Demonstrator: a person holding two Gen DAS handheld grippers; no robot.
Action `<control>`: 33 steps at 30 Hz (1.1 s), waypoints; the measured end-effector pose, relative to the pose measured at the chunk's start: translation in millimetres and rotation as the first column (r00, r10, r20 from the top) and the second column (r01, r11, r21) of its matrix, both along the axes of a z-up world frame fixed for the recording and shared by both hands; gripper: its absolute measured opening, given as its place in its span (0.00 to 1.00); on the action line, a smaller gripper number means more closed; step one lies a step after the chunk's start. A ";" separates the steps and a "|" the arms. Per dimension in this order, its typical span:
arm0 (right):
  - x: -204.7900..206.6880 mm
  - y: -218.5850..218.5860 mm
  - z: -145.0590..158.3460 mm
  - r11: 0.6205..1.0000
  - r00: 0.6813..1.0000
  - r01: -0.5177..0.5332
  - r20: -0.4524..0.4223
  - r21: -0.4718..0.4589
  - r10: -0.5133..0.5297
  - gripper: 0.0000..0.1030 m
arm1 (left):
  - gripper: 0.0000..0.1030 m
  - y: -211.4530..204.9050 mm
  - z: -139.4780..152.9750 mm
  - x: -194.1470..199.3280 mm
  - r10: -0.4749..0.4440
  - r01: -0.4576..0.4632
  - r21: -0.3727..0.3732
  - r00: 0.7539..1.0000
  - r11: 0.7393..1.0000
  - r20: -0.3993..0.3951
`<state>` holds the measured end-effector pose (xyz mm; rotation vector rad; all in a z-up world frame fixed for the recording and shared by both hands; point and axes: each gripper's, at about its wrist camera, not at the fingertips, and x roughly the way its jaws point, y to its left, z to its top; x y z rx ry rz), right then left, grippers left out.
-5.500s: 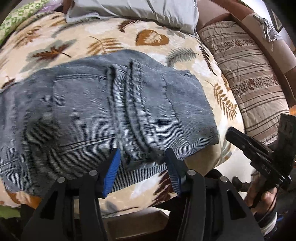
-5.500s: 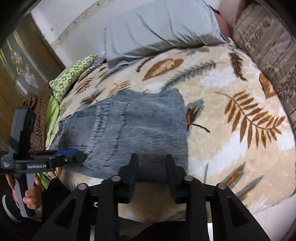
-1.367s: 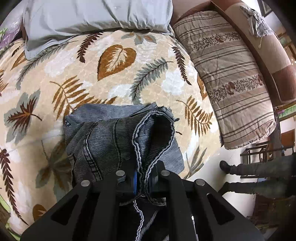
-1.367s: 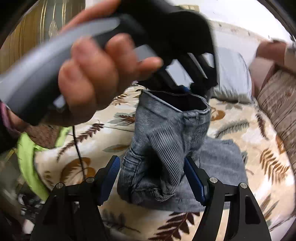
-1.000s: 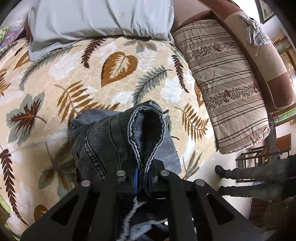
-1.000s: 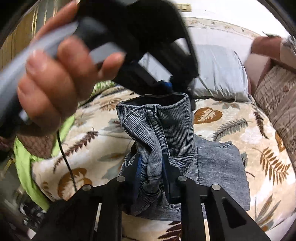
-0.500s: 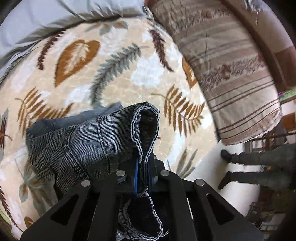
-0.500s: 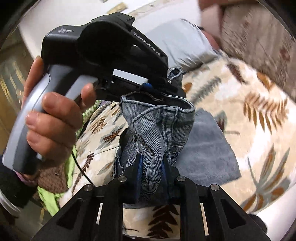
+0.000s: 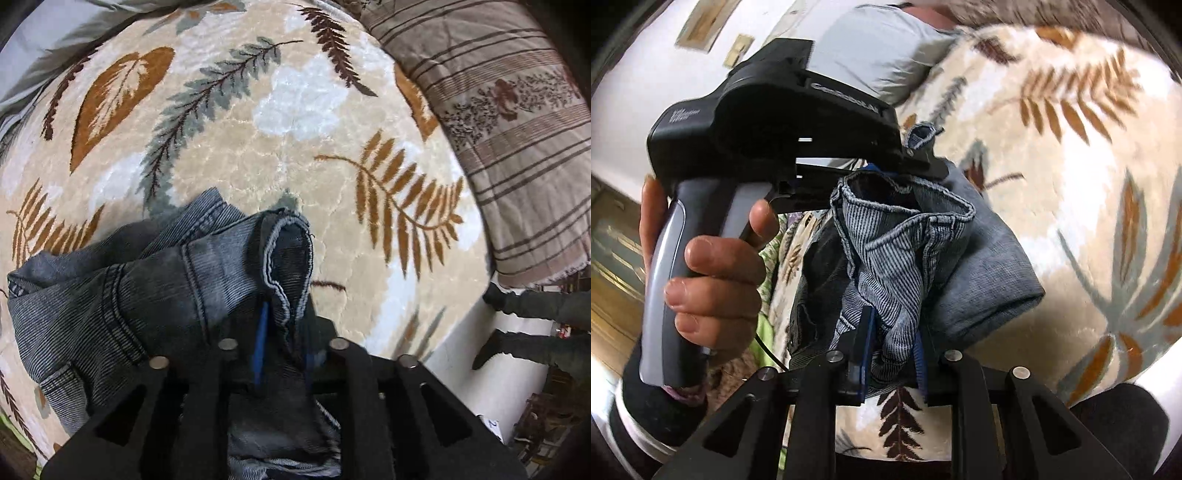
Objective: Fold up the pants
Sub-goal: 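Lift the folded jeans with both tools and fold them over once more, then lay the folded jeans onto the blanket with both tools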
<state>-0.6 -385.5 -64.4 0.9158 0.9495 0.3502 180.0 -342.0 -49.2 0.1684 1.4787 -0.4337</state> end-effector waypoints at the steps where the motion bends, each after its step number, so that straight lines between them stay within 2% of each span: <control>1: -1.1 -3.2 -5.5 1.000 1.000 0.003 -0.017 0.026 -0.003 0.28 | 0.25 -3.4 -0.9 0.6 0.000 0.000 0.011 1.000 1.000 0.004; 2: -1.7 -6.9 -11.0 0.999 0.999 0.010 -0.035 0.045 -0.008 0.34 | 0.30 -6.0 -1.2 0.8 0.001 -0.001 0.016 1.000 1.000 0.004; 6: -7.8 -20.3 -24.0 0.990 0.998 0.022 -0.068 0.139 -0.012 0.36 | 0.31 -14.3 13.2 -1.2 -0.021 0.020 0.031 0.999 0.999 0.034; 10: -14.8 -36.5 -18.9 0.991 0.998 0.023 -0.062 0.129 -0.015 0.42 | 0.33 -2.9 41.8 -4.2 -0.025 0.023 0.025 0.996 0.999 0.086; 13: -20.1 -62.2 -13.7 0.988 0.998 0.049 -0.049 0.146 -0.043 0.42 | 0.40 26.6 68.3 -7.1 0.016 -0.013 -0.024 0.992 1.000 0.122; 14: -22.1 -69.4 -8.6 0.989 0.998 0.061 -0.036 0.138 -0.056 0.45 | 0.43 40.1 75.2 -8.3 0.038 -0.033 -0.040 0.990 0.999 0.134; 18: -6.3 -96.2 16.7 0.993 0.996 0.092 0.016 0.080 -0.093 0.53 | 0.53 115.0 95.3 -17.0 0.165 -0.147 -0.106 0.969 0.984 0.186; 21: 28.8 -93.6 28.2 0.999 0.998 0.044 0.033 0.020 -0.045 0.58 | 0.55 164.1 85.2 -32.1 0.268 -0.245 -0.145 0.947 0.959 0.175; 23: 56.4 -83.4 26.5 0.999 1.000 -0.006 0.026 -0.037 0.007 0.58 | 0.55 190.3 69.8 -39.2 0.329 -0.305 -0.179 0.936 0.935 0.123; 25: 86.0 -71.8 19.7 0.997 0.999 -0.045 -0.016 -0.067 0.044 0.58 | 0.55 206.5 55.7 -42.9 0.377 -0.354 -0.225 0.923 0.908 0.070; 29: 124.3 -59.2 2.3 0.987 0.993 -0.083 -0.094 -0.136 0.071 0.58 | 0.55 217.8 32.9 -41.2 0.435 -0.418 -0.293 0.900 0.860 -0.008; 31: 132.7 -51.6 -4.7 0.984 0.990 -0.104 -0.107 -0.147 0.088 0.57 | 0.55 216.9 24.7 -39.5 0.441 -0.430 -0.320 0.897 0.844 -0.041; 33: 137.3 -45.3 -9.0 0.978 0.987 -0.130 -0.119 -0.161 0.112 0.55 | 0.58 214.6 20.6 -37.6 0.445 -0.432 -0.323 0.895 0.842 -0.036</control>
